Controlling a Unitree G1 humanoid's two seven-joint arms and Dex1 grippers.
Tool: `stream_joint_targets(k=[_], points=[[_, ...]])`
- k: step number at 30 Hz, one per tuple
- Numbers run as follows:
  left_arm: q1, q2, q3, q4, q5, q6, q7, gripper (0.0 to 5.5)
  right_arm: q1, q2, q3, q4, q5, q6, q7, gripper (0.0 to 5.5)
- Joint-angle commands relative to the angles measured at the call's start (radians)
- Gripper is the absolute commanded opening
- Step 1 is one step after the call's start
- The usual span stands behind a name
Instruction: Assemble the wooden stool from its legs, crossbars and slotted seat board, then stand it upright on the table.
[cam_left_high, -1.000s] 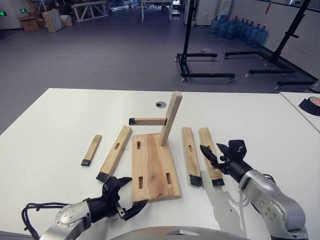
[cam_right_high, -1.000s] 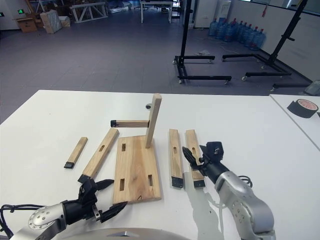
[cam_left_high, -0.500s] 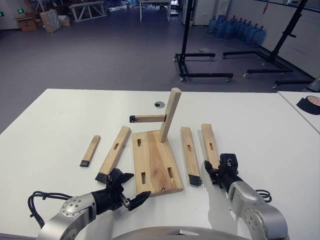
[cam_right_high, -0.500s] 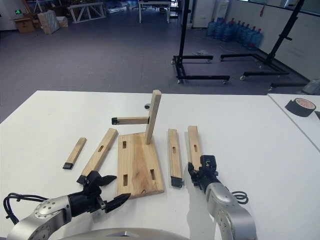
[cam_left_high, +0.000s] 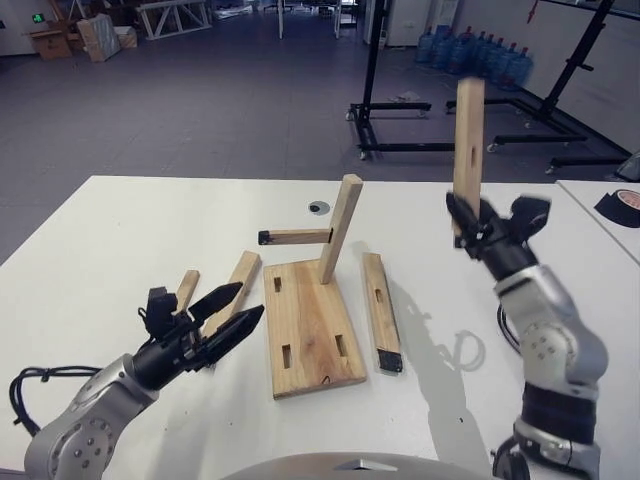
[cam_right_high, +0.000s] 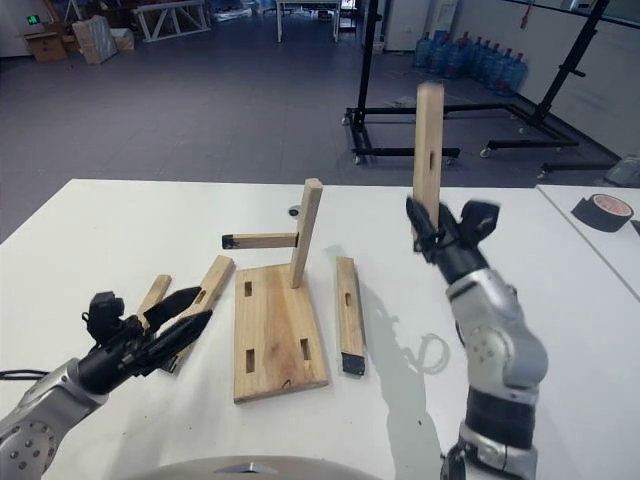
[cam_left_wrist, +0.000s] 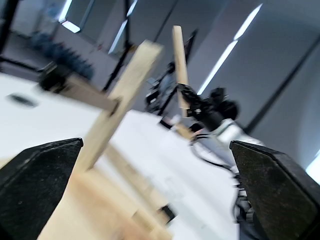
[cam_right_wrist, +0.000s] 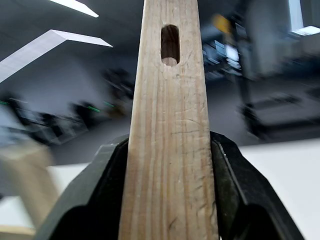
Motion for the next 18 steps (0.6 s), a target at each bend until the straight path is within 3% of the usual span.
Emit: stream_joint_targets(k=[1,5,11,18], points=[[-0.115,0.013,-0.018,0.012,-0.181,0.103,-0.01,5.4,0.013,-0.108,0.048,-0.094,0.416,0.218,0.355,2.04],[-0.198,0.036,-0.053,0.044,-0.291,0.202,0.001,5.4,0.086,-0.199,0.229,-0.167,0.428,0.309,0.558,2.04],[-0.233,0.043,-0.074,0.016,-0.312,0.246,0.048,5.4,0.137,-0.227,0.416,-0.146,0.323,0.293,0.687,2.04],[-0.241,0.03,-0.065,-0.012,-0.361,0.242,0.043,5.4,0.138,-0.179,0.473,-0.088,0.264,0.248,0.692,2.04]])
